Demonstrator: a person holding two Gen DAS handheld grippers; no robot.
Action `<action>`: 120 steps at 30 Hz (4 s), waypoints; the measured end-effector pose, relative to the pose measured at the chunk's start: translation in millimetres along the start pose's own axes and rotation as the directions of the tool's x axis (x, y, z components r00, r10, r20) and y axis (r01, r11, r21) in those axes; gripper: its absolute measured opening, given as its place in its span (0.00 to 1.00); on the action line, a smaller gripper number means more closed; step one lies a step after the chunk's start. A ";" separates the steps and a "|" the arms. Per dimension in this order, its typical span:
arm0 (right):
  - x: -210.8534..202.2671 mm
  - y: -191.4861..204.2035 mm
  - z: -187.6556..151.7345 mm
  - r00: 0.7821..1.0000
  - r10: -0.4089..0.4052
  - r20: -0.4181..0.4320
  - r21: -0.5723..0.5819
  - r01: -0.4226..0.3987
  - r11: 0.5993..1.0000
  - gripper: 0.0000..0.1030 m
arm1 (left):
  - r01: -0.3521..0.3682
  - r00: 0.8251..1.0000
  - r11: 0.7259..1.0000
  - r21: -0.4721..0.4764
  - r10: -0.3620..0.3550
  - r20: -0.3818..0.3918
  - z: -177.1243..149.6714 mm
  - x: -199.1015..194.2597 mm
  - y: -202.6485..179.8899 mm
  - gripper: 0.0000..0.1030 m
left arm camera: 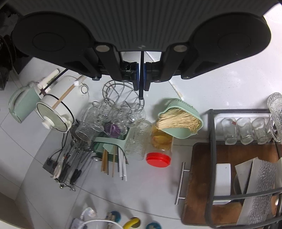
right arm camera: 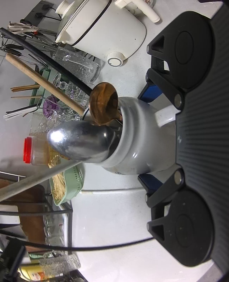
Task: Organize utensils
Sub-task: 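Lift the black chopstick with the left tool and carry it over the mug, then lower the black chopstick into the white mug and open the left tool, then withdraw the open left tool and move it down to the white chopstick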
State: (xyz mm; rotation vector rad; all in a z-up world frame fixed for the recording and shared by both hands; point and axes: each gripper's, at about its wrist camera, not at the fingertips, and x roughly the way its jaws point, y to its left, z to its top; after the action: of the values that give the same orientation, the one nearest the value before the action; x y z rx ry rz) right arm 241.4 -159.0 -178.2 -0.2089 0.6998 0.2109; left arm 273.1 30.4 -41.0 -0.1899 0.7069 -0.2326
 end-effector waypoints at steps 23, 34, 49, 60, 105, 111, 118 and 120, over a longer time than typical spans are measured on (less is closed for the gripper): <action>-5.6 -6.6 -11.3 0.998 0.033 0.052 -0.039 -0.031 0.999 0.87 | -0.019 0.993 1.000 -0.012 0.020 0.119 4.6 -42.1 -32.5 0.05; -5.5 -4.7 -10.7 0.999 0.027 0.047 -0.033 -0.025 0.999 0.87 | 0.008 0.981 0.999 0.043 -0.016 0.192 48.2 -62.3 -63.5 0.05; -3.2 -5.4 -9.1 0.999 0.020 0.037 -0.023 -0.020 1.000 0.87 | 0.093 0.972 0.985 0.144 -0.121 0.201 82.3 -58.7 -114.0 0.05; -2.4 -5.4 -8.1 0.999 0.025 0.037 -0.035 -0.024 0.999 0.87 | 0.127 0.988 0.967 0.223 -0.144 0.062 61.5 -16.4 -136.7 0.05; 0.4 -4.2 -5.4 0.999 0.016 0.036 -0.023 -0.015 1.000 0.88 | 0.185 0.970 0.949 0.257 -0.134 -0.202 62.9 -1.6 -121.8 0.51; 1.0 -4.2 -4.7 0.999 0.017 0.030 -0.022 -0.017 1.000 0.87 | 0.111 0.991 0.957 0.267 -0.086 -0.103 66.6 -23.9 -104.8 0.81; 0.9 -6.6 -4.5 0.999 0.027 0.031 -0.014 -0.026 1.000 0.87 | 0.020 1.000 0.958 0.285 -0.014 -0.025 52.6 -40.3 -87.1 0.83; 0.8 -7.4 -4.6 0.999 0.030 0.033 -0.015 -0.030 0.999 0.87 | 0.000 1.000 0.964 0.266 0.004 -0.012 47.8 -43.3 -80.3 0.84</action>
State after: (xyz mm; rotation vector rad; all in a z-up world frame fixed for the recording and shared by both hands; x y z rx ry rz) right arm 241.1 -167.2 -181.3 -0.2084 0.6689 0.2477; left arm 261.0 -30.1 41.5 0.0689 0.6805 -0.3242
